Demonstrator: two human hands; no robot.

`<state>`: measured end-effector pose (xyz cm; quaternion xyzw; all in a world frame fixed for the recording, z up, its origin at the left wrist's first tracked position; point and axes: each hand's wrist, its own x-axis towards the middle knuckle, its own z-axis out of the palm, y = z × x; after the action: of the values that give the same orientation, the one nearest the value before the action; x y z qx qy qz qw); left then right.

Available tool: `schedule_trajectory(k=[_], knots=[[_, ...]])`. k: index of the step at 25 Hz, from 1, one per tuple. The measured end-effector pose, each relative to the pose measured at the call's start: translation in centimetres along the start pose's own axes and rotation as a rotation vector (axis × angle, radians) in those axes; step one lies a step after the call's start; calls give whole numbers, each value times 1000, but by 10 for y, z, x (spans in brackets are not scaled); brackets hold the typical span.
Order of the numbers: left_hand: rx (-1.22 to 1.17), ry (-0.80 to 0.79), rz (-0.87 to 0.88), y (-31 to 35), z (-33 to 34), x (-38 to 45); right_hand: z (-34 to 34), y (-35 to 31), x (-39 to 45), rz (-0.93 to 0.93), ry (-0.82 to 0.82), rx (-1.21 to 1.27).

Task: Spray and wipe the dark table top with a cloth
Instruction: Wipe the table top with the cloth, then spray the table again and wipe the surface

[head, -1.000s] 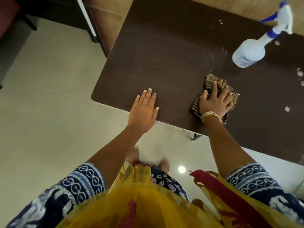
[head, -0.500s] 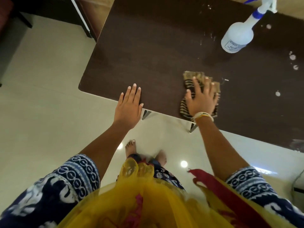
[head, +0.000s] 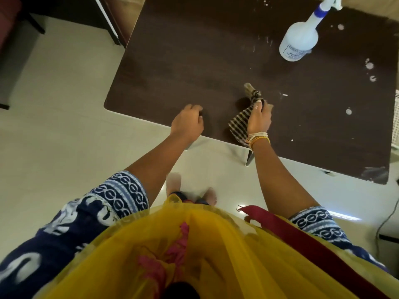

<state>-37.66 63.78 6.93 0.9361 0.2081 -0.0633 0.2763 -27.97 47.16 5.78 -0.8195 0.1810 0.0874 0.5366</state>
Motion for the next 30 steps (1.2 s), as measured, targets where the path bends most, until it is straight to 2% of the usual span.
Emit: schedule_trajectory(k=[4, 7, 9, 11, 12, 15, 17, 18, 20, 22, 24, 25, 26, 28, 30], knots=[[-357, -70, -143, 46, 0, 23, 4, -27, -7, 376, -318, 737], [-835, -177, -365, 68, -2, 38, 5, -44, -6, 554, -510, 1030], [-1269, -329, -430, 77, -7, 44, 3, -59, 0, 578, -559, 1088], [-1473, -473, -444, 83, -13, 50, 0, -75, 9, 552, -600, 996], [-1468, -497, -439, 85, -14, 57, -1, -82, 16, 499, -614, 895], [-1395, -407, -485, 91, -7, 87, 0, -103, 54, 277, -594, 528], [-1321, -302, -522, 99, -5, 111, 2, -113, 88, 183, -465, 302], [-1280, -266, -531, 102, -5, 123, 3, -117, 105, 201, -393, 253], [-1249, -249, -531, 111, -9, 148, 2, -122, 132, 244, -244, 293], [-1239, -275, -529, 123, -14, 167, -7, -123, 154, 197, 20, 358], [-1217, -295, -517, 133, -20, 184, -22, -126, 173, 149, 267, 296], [-1209, -303, -511, 138, -23, 191, -30, -129, 182, 103, 323, 230], [-1209, -314, -508, 141, -25, 197, -36, -130, 194, 22, 310, 163], [-1224, -339, -503, 150, -27, 207, -43, -131, 219, -142, 122, 104], [-1287, -375, -489, 157, -26, 216, -51, -135, 239, -200, -37, 67]])
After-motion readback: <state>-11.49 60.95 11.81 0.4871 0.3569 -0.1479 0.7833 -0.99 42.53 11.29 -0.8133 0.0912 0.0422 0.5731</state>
